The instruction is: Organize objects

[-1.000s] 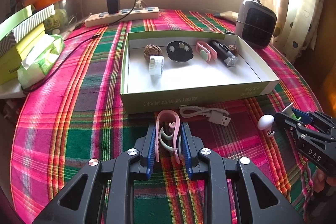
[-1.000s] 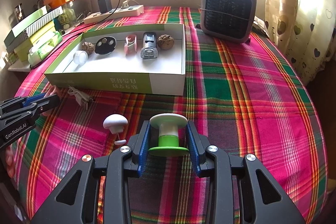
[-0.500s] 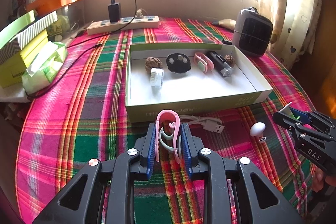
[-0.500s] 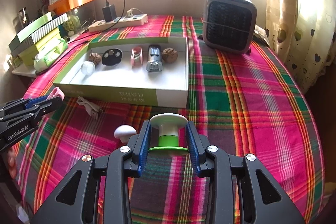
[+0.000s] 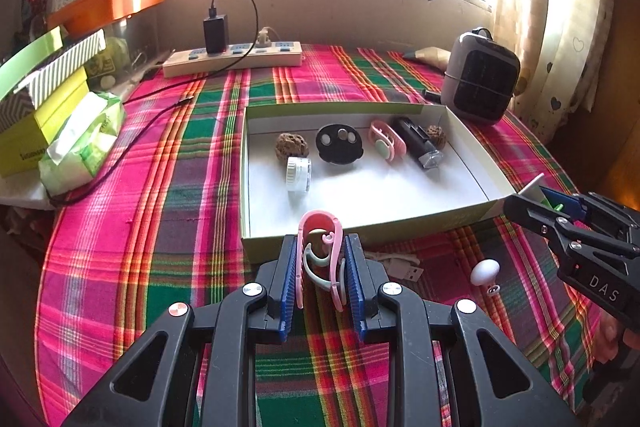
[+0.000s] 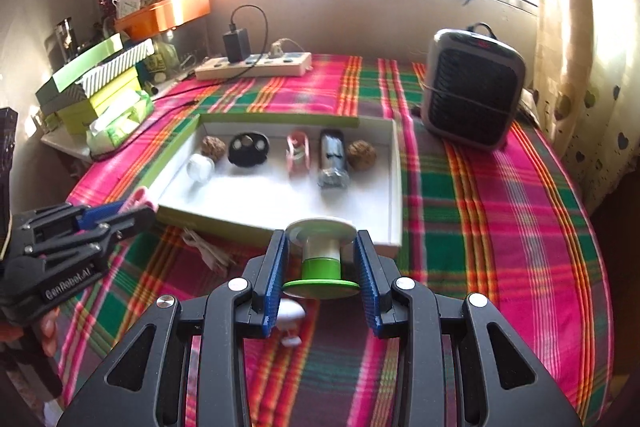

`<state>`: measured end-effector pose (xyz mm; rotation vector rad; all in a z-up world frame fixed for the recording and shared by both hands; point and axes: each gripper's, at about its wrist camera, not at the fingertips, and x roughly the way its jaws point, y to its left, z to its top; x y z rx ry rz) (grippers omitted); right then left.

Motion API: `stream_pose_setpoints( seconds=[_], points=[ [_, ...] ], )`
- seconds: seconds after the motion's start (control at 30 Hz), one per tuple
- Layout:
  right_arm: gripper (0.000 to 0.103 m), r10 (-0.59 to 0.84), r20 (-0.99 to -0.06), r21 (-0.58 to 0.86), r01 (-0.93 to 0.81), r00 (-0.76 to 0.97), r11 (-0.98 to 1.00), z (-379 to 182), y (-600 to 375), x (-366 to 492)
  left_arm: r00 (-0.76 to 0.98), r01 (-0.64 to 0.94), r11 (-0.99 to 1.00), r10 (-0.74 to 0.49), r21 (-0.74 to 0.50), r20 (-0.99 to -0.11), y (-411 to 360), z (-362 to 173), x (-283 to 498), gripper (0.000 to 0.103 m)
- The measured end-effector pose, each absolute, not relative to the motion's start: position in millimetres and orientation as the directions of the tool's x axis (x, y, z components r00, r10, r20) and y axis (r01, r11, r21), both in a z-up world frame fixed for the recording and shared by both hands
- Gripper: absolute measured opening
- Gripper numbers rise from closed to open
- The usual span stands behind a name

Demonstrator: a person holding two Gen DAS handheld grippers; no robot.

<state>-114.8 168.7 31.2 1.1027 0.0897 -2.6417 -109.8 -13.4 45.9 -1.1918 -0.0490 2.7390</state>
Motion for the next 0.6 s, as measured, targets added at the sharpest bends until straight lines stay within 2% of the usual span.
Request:
stream_pose_setpoints(
  seconds=[0.6],
  points=[
    [0.035, -0.314, -0.749, 0.092, 0.378, -0.584, -0.921, 20, 128, -182, -0.652, -0.132, -0.986, 0.164, -0.102, -0.74, -18, 41, -148, 0.021]
  ],
)
